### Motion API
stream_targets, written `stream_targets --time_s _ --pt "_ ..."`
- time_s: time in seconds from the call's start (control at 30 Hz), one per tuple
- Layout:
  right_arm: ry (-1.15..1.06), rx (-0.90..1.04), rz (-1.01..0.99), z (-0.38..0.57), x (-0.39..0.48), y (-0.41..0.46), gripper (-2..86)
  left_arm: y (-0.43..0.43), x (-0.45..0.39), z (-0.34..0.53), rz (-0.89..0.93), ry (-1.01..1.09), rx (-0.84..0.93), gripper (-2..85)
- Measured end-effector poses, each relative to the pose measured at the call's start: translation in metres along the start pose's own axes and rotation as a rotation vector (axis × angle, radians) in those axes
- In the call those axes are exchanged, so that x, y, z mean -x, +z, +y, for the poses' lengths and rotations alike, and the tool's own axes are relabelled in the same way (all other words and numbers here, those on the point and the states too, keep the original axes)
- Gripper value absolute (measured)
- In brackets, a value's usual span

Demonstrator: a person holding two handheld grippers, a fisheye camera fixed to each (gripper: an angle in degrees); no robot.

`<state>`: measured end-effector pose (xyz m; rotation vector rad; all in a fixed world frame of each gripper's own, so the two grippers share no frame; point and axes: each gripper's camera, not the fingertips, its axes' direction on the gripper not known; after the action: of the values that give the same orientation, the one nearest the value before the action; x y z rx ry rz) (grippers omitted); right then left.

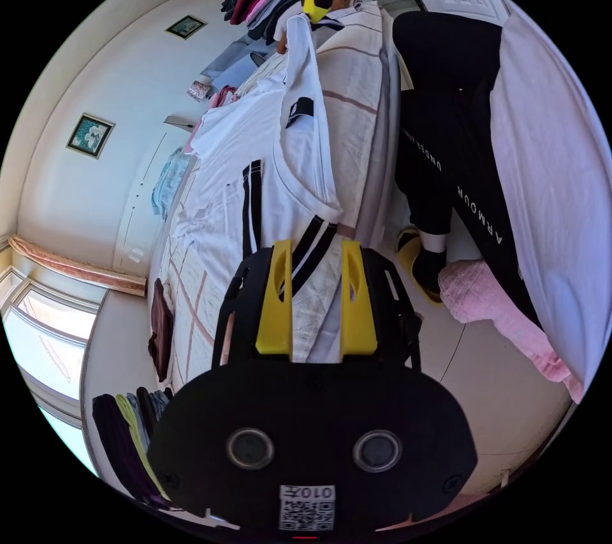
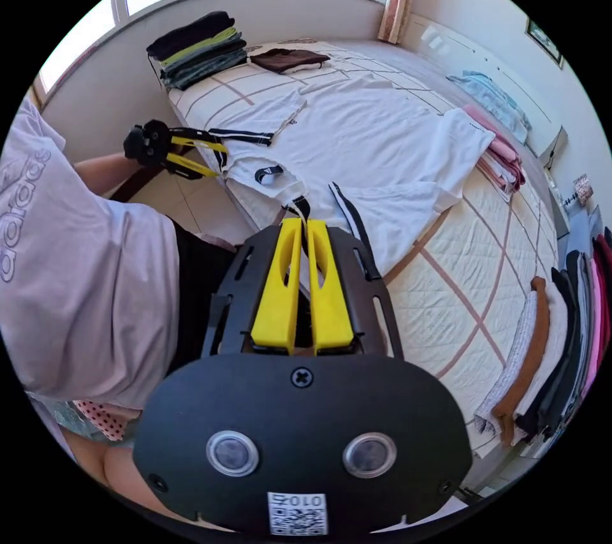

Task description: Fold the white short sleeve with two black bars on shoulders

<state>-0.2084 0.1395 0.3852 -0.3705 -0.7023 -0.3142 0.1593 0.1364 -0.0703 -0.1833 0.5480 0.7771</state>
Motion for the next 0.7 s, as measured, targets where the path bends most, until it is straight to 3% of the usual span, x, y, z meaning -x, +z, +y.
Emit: stream_targets --time_s 0.3,0.47,0.57,0.7 --pt "0.038 0.075 -0.106 -0.027 -0.075 0.014 3.7 0.013 0.031 0.0 -0.09 0.015 0.033 5.3" --pt "0.049 0.078 -0.111 -0.021 -0.103 0.013 3.7 0.002 0.079 0.011 0.02 -0.004 -0.01 1.6" --pt "0.048 0.072 -0.12 -0.019 -0.118 0.005 3.7 -0.009 0.154 0.017 0.295 -0.114 -0.095 0.6" --pt "0.04 0.072 -0.134 -0.025 -0.146 -0.004 3.6 0.028 0.283 0.02 0.771 -0.277 -0.054 0.2"
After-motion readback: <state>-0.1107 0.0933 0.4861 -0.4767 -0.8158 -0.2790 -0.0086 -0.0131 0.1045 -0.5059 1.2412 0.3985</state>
